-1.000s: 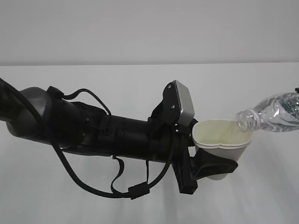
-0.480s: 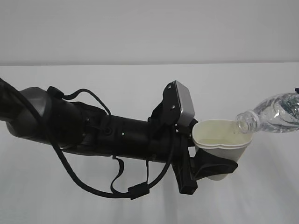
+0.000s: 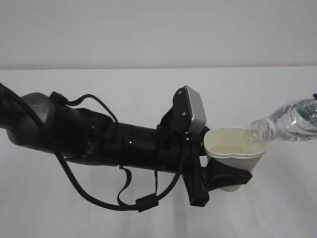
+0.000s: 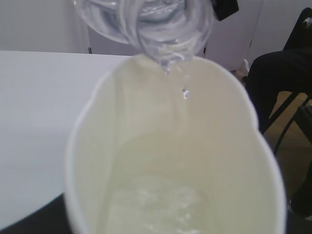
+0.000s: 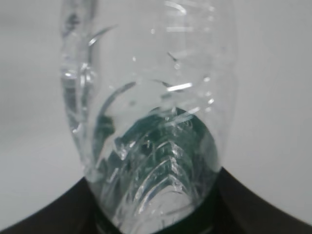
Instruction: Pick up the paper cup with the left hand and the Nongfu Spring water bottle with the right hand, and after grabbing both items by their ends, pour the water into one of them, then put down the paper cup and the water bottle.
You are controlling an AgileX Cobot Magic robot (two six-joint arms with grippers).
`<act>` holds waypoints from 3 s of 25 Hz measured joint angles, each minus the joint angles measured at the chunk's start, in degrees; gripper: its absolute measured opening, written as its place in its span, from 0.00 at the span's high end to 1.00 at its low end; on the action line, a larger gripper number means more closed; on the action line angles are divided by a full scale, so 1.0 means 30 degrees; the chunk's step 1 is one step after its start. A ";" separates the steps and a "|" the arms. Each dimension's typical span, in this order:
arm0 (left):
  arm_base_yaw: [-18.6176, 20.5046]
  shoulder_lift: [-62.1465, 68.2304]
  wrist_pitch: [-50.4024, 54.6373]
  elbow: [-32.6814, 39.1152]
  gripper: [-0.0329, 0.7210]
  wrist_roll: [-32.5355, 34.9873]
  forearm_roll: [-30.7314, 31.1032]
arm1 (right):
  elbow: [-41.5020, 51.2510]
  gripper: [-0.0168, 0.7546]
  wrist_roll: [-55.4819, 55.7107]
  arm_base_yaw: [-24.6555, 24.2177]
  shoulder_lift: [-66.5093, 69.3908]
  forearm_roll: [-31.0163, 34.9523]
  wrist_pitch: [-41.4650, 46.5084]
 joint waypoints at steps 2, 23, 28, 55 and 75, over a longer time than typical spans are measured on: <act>0.0000 0.0000 0.0000 0.0000 0.44 0.0000 0.0000 | 0.0000 0.52 0.0000 0.0000 0.0000 0.0000 0.0000; 0.0000 0.0000 0.0040 0.0000 0.44 0.0000 0.0073 | 0.0000 0.52 0.0000 0.0000 0.0000 -0.0174 0.0034; 0.0000 0.0000 0.0040 0.0000 0.44 0.0000 0.0073 | 0.0000 0.52 0.0034 0.0000 0.0000 -0.0259 0.0074; 0.0000 0.0000 0.0071 0.0000 0.44 0.0000 0.0085 | 0.0000 0.52 0.0034 0.0000 0.0000 -0.0283 0.0151; 0.0000 0.0000 0.0071 0.0000 0.44 0.0000 0.0116 | 0.0000 0.52 0.1437 0.0000 0.0000 -0.0283 0.0151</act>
